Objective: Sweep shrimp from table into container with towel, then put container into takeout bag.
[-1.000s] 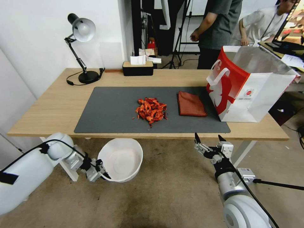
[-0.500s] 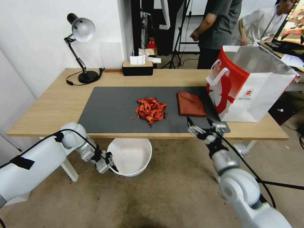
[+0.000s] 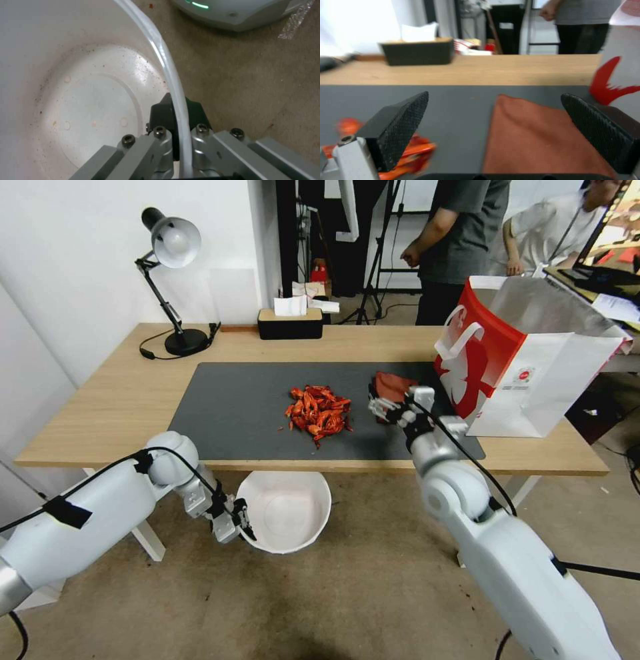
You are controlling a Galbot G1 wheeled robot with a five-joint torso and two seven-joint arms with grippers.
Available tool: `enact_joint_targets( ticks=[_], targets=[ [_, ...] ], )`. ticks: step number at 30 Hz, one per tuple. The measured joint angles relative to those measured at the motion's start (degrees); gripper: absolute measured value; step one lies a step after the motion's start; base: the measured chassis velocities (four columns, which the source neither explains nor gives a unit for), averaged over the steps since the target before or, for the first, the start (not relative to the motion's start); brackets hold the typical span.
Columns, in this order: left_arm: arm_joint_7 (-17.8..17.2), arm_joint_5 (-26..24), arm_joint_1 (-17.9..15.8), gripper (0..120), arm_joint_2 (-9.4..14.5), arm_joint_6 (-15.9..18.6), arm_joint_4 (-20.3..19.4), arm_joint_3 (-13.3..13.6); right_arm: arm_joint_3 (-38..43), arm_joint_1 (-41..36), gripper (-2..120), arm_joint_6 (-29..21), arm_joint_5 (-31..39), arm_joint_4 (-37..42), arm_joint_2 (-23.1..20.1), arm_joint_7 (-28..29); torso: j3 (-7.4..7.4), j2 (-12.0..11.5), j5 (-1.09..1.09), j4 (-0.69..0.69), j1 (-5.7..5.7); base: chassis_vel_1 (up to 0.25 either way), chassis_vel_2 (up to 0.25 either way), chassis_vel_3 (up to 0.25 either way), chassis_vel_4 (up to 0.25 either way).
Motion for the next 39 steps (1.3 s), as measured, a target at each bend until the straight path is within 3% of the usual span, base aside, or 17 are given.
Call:
enact_joint_targets(
  ticks=[3, 5, 11, 30, 33, 39],
  targets=[
    [0.0, 0.5, 0.0, 0, -0.7, -0.2, 0.6, 0.1, -2.3, 4.1, 100, -3.9, 0.9, -2.4, 0.3, 3.6, 0.00, 0.0, 0.00, -0.01, 0.00, 0.000, 0.000, 0.000, 0.000],
    [0.0, 0.9, 0.4, 0, -1.0, -0.3, 0.7, 0.1, -4.2, 8.0, 100, -9.3, 3.9, -5.1, 0.6, 7.6, 0.00, 0.0, -0.01, 0.02, -0.01, 0.000, 0.000, 0.000, 0.000],
    [-0.1, 1.1, 0.2, 0, -1.8, -0.6, 1.2, -0.2, -5.9, 11.7, 100, -14.4, 6.2, -10.3, 1.4, 8.9, 0.00, 0.0, 0.00, 0.01, -0.01, 0.000, 0.000, 0.000, 0.000],
    [-0.2, 2.0, 1.5, 0, -1.4, -2.1, 1.3, -1.7, -3.3, 9.5, 100, -13.8, 5.7, -15.9, 4.0, 8.4, -0.01, 0.0, -0.01, 0.01, -0.02, 0.000, 0.000, 0.000, 0.000],
    [-0.3, 1.9, 1.5, 0, -1.4, -2.1, 1.2, -1.7, -3.2, 9.4, 97, -13.8, 6.0, -16.2, 4.2, 8.3, -0.01, 0.0, -0.01, 0.00, -0.02, 0.000, 0.000, 0.000, 0.000],
    [-0.5, 1.8, 1.6, 0, -1.4, -2.4, 1.2, -1.7, -3.0, 9.2, 79, -13.3, 7.0, -16.2, 4.6, 8.3, -0.02, 0.0, -0.01, 0.01, -0.02, 0.000, 0.000, 0.000, 0.000]
  ],
)
